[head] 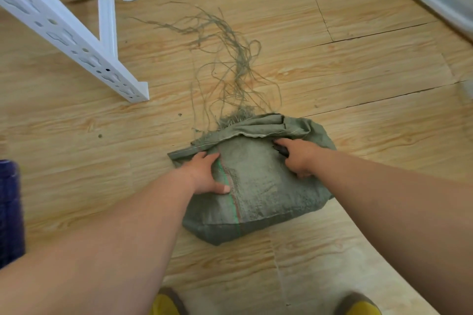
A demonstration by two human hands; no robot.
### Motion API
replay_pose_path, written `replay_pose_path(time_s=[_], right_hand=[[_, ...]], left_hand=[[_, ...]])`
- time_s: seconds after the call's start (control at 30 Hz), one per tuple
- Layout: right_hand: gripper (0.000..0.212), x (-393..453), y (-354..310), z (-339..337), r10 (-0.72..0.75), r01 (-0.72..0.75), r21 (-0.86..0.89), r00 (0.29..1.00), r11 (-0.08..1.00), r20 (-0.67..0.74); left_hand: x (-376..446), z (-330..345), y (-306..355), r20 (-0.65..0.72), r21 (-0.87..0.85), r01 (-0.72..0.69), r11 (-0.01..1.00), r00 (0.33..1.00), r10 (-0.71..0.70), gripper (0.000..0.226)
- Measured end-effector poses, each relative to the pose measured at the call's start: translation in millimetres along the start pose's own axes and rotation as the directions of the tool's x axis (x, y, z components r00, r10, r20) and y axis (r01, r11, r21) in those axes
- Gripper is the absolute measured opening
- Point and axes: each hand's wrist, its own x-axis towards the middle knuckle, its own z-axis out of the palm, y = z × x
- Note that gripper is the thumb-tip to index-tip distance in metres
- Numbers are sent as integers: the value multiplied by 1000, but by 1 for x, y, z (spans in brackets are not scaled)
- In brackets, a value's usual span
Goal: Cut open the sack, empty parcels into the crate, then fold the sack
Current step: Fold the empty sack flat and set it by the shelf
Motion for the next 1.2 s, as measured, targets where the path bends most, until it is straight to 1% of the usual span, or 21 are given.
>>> replay_pose_path(time_s=[0.03, 0.1, 0.13, 0.2, 0.27, 0.3, 0.33, 0.4, 0.43, 0.5, 0.57, 0.67, 0.73, 0.77, 0.83, 0.9, 0.97, 1.0, 1.03, 1.1, 1.2], right_hand=[[59, -3, 4, 8, 1, 7, 48, 986, 999, -168], [42, -15, 11, 23, 95, -18, 166, 878, 986, -470], [34, -22, 12, 28, 129, -41, 175, 842, 984, -524], [22, -31, 12, 35, 125, -78, 117, 867, 990, -483], [19, -34, 6, 37, 113, -90, 74, 899, 993, -424], [19, -33, 0, 34, 105, -84, 68, 903, 994, -417], [19, -32, -6, 31, 88, -65, 67, 901, 996, -425], [18, -32, -21, 24, 45, -15, 66, 881, 998, -471], [17, -32, -27, 22, 12, 18, 56, 869, 998, -495], [14, -35, -39, 17, -55, 91, 39, 838, 995, -543], [14, -36, -46, 13, -96, 152, 49, 810, 987, -578], [18, -35, -53, 5, -114, 208, 86, 788, 974, -606], [22, -33, -54, 1, -120, 235, 112, 783, 966, -610], [25, -31, -56, -1, -128, 252, 125, 787, 959, -603], [29, -25, -59, -5, -134, 276, 168, 810, 946, -571], [30, -20, -62, -9, -118, 274, 226, 839, 935, -531], [32, -16, -64, -12, -92, 260, 275, 860, 926, -503], [34, -14, -64, -14, -80, 252, 294, 867, 922, -493], [36, -12, -64, -16, -63, 241, 317, 874, 917, -482], [36, -6, -63, -21, -20, 218, 384, 889, 897, -458], [42, 3, -60, -28, 61, 143, 478, 920, 867, -387]], left_hand=[[-2, 8, -2, -127, -71, 19, 997, 992, -28, 105], [-9, 23, 0, -408, -281, 99, 954, 888, -213, 97], [-10, 29, 1, -421, -440, 159, 884, 833, -359, 98], [-4, 40, 2, -170, -773, 254, 582, 800, -575, 112], [1, 47, 8, 153, -923, 314, 223, 830, -536, 122], [1, 49, 14, 269, -922, 365, 130, 844, -464, 117], [-2, 52, 24, 361, -901, 422, 101, 858, -366, 98], [-8, 50, 46, 398, -896, 430, 114, 889, -229, 28], [-10, 50, 56, 389, -903, 417, 105, 895, -218, 11], [-1, 40, 64, 361, -931, 364, -21, 912, -195, 22], [20, 23, 60, 241, -957, 197, -214, 950, -200, 22], [59, -12, 40, 68, -904, -92, -418, 933, -354, 49], [69, -36, 34, -15, -841, -230, -490, 915, -403, 52], [64, -49, 34, -62, -847, -252, -468, 922, -383, 56], [50, -62, 35, -20, -950, -145, -276, 912, -409, 79], [28, -64, 41, -29, -997, 22, 70, 759, -650, 95], [8, -59, 47, -391, -889, -24, 458, 562, -729, 84], [2, -58, 46, -642, -708, -68, 703, 477, -601, 75], [-2, -57, 43, -816, -447, -86, 890, 447, -367, 67], [3, -63, 30, -827, 32, -86, 996, 558, 75, 52], [15, -74, 16, -613, 277, -80, 958, 753, 240, 33]])
